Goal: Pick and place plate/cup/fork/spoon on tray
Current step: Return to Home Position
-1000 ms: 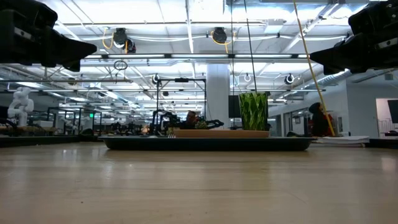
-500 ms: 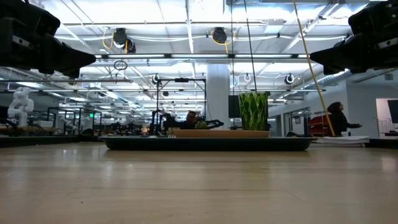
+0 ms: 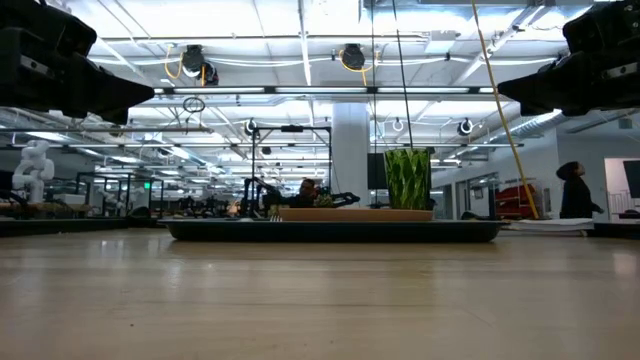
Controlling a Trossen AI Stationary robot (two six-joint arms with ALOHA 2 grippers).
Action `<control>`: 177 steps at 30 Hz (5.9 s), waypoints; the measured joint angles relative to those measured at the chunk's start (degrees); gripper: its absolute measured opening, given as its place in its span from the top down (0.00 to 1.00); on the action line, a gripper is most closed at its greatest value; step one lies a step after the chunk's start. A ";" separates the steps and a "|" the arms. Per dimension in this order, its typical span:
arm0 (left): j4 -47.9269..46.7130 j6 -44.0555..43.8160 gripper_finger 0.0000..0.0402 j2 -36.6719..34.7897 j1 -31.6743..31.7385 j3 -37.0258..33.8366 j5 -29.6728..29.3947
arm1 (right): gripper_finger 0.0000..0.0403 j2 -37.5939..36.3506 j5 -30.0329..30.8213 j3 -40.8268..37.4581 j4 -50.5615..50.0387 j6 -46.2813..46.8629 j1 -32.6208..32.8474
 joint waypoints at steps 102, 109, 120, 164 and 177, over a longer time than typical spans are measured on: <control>-2.35 -1.32 0.99 0.22 -0.11 0.13 0.96 | 1.00 -1.68 -0.40 0.00 -0.46 2.67 0.03; -2.37 -1.41 0.99 0.22 -0.11 0.13 0.94 | 1.00 -1.68 -0.40 0.00 -0.46 2.67 0.04; -2.39 -1.43 0.99 0.22 -0.11 0.13 0.92 | 1.00 -1.67 -0.40 0.00 -0.46 2.65 0.04; -2.42 -1.47 0.99 0.22 -0.11 0.07 0.85 | 1.00 -1.68 -0.40 -0.01 -0.46 2.66 0.03; -2.42 -1.47 0.99 0.24 -0.11 0.07 0.85 | 1.00 -1.68 -0.40 -0.02 -0.46 2.68 0.04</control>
